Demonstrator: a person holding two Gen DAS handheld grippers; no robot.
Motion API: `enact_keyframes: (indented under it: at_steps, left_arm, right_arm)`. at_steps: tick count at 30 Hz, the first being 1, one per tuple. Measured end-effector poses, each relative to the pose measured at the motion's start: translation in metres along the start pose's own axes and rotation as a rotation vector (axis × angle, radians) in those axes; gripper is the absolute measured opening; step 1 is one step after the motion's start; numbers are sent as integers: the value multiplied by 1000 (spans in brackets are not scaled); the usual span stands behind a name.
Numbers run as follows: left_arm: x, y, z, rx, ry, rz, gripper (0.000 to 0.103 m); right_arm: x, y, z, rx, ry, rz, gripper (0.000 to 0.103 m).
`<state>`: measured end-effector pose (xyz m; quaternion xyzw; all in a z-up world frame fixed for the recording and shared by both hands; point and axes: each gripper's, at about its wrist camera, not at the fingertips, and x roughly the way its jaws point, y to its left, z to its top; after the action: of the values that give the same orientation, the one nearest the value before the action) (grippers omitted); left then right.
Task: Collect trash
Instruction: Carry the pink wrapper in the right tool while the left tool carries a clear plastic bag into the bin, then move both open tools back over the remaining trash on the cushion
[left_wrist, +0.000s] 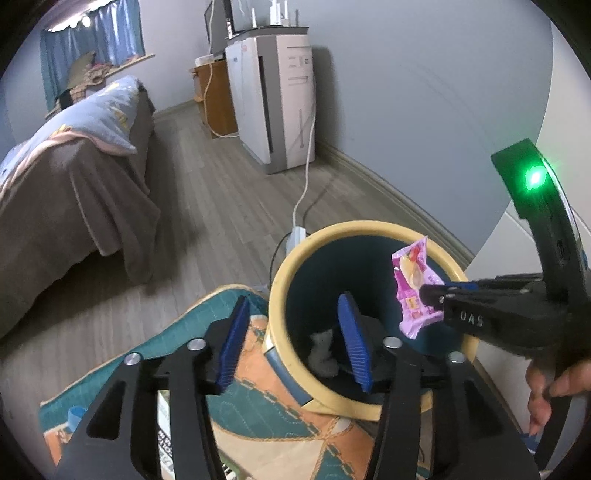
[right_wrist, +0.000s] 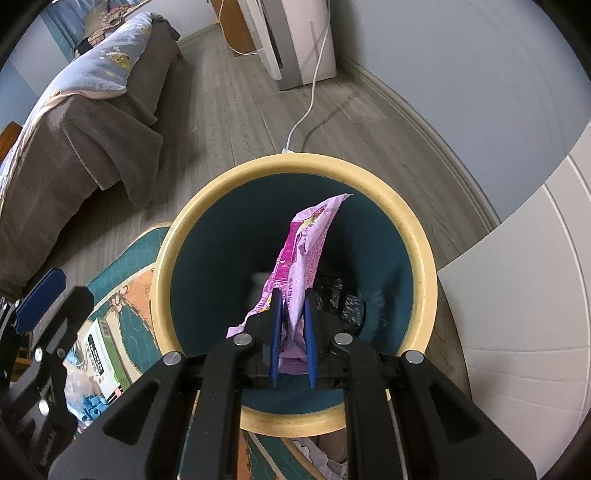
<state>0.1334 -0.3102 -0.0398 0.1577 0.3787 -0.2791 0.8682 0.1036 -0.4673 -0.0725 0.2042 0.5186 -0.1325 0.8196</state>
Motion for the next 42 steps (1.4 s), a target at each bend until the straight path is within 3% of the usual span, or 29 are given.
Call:
enact_keyframes:
  at_steps: [1,3,7,9,14,22,27,36,42]
  left_arm:
    - [-1,2,-2,-6,0,5,64]
    - [-4,6,-6,-20,-1,16,74]
    - [-10,18,-16,-40,-6,46,89]
    - [-12,24,-22,-47,3,70,90]
    - [-21,44,-32,-92,26,108,93]
    - [-69,83,-51,-117,23,178,95]
    - [-117,115,-72,-177,2,217,96]
    - [-181,160,-130,-327,-17,286,97]
    - [-198,170,-162,-325,-11,333,97]
  right_arm:
    - [-1,1,0,-5,-7,-3,22]
    - [-5,4,1,-16,-32,-13,45]
    - [-10,7,3,-23,-61,-15,63]
    - [-10,9,3,-22,-60,-17,79]
    - [-14,19,2,-30,-62,2,97]
    - [-40,54,-10,-135,-113,-23,97]
    - [-70,80,-26,-150,-157,17,97]
    - [-107,144,-79,-267,-221,48,97]
    - [-113,173,-109,-329,-226,49,97]
